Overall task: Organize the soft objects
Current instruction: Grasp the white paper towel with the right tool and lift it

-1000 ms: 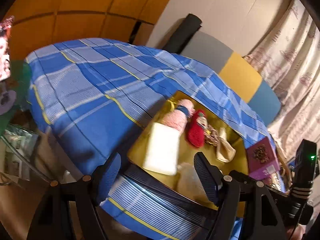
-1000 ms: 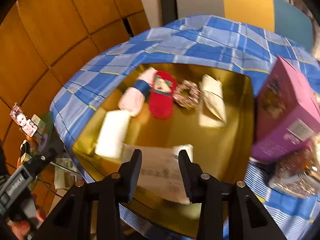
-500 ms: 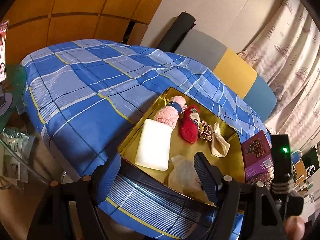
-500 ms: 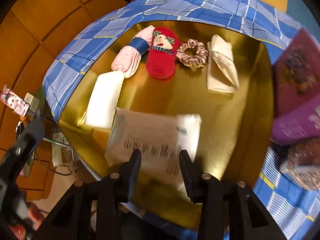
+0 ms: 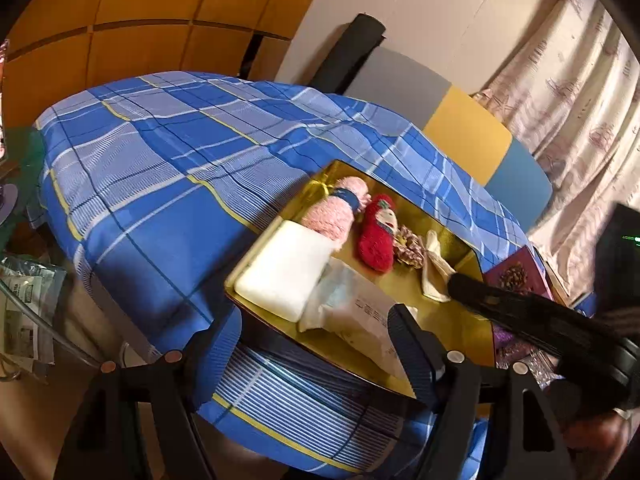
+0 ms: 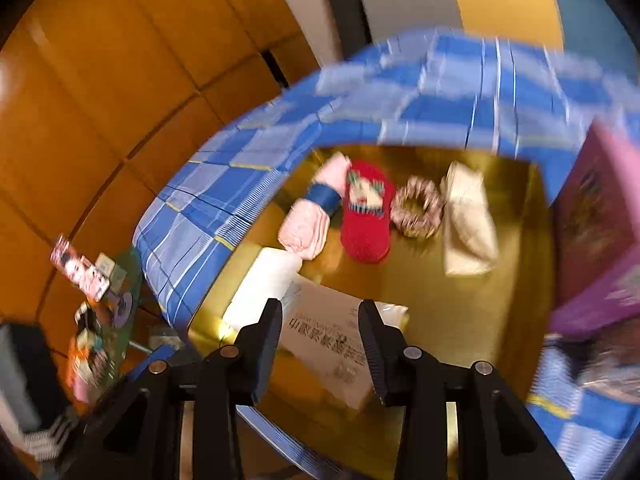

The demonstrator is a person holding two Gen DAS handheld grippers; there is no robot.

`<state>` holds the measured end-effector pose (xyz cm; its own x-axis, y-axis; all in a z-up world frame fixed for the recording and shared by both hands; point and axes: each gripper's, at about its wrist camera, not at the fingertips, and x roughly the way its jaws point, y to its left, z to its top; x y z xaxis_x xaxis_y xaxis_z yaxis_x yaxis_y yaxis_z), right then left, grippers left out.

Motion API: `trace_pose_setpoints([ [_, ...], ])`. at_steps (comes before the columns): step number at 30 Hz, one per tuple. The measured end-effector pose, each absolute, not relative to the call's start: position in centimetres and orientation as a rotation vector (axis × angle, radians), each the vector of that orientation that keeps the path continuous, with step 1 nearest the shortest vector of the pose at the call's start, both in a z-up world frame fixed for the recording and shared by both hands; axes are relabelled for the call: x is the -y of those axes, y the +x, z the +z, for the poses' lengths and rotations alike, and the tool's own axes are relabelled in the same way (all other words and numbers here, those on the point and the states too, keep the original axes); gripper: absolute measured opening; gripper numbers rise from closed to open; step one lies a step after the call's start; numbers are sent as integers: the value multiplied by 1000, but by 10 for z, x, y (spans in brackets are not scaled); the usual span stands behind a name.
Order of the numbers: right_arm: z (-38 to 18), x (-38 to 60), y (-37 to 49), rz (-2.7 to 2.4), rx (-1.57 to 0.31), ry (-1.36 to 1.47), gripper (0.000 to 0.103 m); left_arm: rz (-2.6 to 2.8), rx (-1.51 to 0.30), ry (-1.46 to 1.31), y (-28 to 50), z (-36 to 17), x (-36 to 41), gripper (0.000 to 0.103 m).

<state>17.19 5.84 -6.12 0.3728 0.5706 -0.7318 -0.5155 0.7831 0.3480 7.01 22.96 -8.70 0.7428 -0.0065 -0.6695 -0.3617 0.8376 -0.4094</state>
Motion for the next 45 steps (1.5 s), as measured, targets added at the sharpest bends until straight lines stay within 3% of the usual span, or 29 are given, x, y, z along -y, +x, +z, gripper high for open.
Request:
trace_pose_setpoints([
  [13,-14,86,102,555,-782,106,50,-44,-760,-413,72,-88,-158,76],
  [26,-83,285,98,91,-924,284,54,-376,-843,-244,55,-101,-48,76],
  [35,-96,373,159,-112,-892,267,83,-496,-900,-146,57,-97,18,76],
  [45,-117,403,279,-211,-946,335,89,-487,-931,-110,71,-92,41,76],
])
